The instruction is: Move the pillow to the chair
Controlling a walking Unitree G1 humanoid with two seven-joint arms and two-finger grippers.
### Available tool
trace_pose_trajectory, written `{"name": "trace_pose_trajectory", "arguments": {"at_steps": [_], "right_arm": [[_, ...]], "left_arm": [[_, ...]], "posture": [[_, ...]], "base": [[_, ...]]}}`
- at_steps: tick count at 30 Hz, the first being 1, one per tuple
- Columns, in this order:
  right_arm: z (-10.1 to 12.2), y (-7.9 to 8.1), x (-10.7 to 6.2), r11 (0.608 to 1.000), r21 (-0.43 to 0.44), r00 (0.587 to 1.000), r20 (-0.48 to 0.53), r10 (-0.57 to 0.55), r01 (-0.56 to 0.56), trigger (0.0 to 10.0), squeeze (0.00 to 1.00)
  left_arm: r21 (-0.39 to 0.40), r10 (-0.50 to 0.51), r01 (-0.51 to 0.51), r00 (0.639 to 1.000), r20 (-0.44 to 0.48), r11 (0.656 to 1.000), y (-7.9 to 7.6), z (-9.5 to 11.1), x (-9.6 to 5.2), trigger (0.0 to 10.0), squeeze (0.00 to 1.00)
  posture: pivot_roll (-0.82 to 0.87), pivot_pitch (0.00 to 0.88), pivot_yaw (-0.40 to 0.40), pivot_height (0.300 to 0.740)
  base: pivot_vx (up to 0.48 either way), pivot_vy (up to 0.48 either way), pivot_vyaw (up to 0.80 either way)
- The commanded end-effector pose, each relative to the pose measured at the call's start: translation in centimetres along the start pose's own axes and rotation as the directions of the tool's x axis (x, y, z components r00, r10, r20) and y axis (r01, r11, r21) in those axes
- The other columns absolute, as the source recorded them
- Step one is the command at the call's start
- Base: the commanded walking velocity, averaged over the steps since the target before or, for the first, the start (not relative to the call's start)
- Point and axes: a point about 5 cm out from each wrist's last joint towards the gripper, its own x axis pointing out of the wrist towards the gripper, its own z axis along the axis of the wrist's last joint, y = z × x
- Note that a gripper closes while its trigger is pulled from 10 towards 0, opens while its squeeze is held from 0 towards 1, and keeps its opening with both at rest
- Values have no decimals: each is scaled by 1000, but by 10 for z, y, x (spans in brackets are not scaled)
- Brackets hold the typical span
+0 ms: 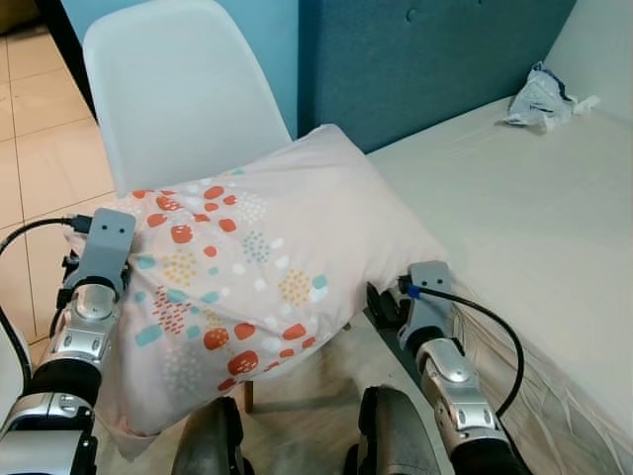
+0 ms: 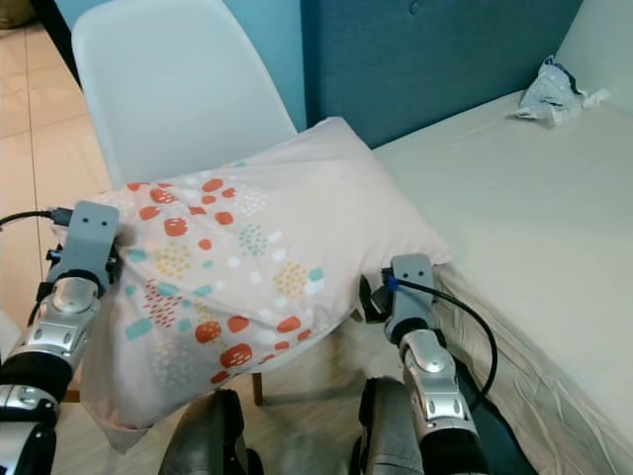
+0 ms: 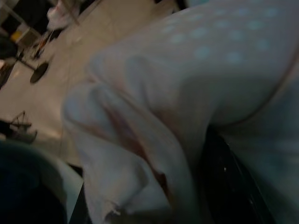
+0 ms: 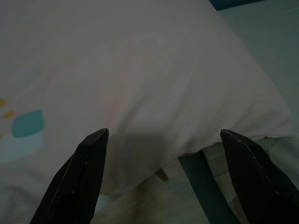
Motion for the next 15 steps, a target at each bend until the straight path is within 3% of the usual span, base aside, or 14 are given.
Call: {"name": "trace_pose_trajectory", "arguments": {"at_steps": [1,2,3,4,5,6,7,8,9,10,11,12,14,15], "right_arm": [[-5,-2,-1,1000,9,999,-32,1,-1,10000,0],[-5,-2,-1,1000,9,999,-32,1,-1,10000,0],[-4,-3,0,1000,11,1000,-29,-1,1,10000,0],[-1,-5,3,1000,18,1000,-23,-5,5,10000,0],[-1,-5,3,1000,18,1000,-23,-5,5,10000,0],[0,-5,4,1000,18,1000,-21,-5,5,10000,0],[1,-5,5,1000,16,1000,-19,-4,4,10000,0],[1,-5,6,1000,12,1000,-19,-2,2,10000,0],[3,-5,7,1000,8,1000,-14,3,-3,10000,0],[3,-5,7,1000,8,1000,-14,3,-3,10000,0],[4,-5,8,1000,8,1000,-12,5,-5,10000,0],[4,-5,8,1000,9,1000,-12,5,-4,10000,0],[5,-5,9,1000,9,1000,-11,6,-6,10000,0],[5,-5,9,1000,8,1000,-11,7,-7,10000,0]], "left_arm": [[-368,15,-72,988,-155,927,8,-6,4,10000,1000],[-368,15,-72,988,-155,927,8,-6,4,10000,1000],[-644,-89,-88,968,-236,760,1,-9,5,10000,39],[-945,-218,-155,950,-222,287,-4,-4,8,10000,0],[-945,-218,-155,950,-222,287,-4,-4,8,10000,0],[-967,-196,-195,954,-226,164,1,-4,10,10000,0],[-967,-167,-223,956,-242,124,5,-6,10,10000,0],[-939,-108,-247,954,-278,241,11,-10,10,10000,0],[-330,68,-111,988,-138,937,24,6,12,10000,0],[-330,68,-111,988,-138,937,24,6,12,10000,0],[176,22,-28,999,35,984,16,16,10,10000,0],[297,-30,-1,995,99,955,12,19,8,10000,0],[162,-42,35,998,42,986,8,17,8,10000,0],[-245,-25,-18,985,-169,969,9,6,11,10000,0]], "posture": [[16,179,-22,603],[16,179,-22,603],[18,179,-24,603],[21,179,-23,603],[21,179,-23,603],[18,180,-22,603],[18,180,-22,603],[19,181,-24,603],[19,181,-24,603],[19,181,-24,603],[19,181,-24,603],[20,183,-26,603],[20,183,-26,603],[23,184,-28,603]], "base": [[0,0,0],[0,0,0],[0,0,0],[0,0,0],[0,0,0],[0,0,0],[0,0,0],[0,0,0],[0,0,0],[0,0,0],[0,0,0],[0,0,0],[0,0,0],[0,0,0]]}}
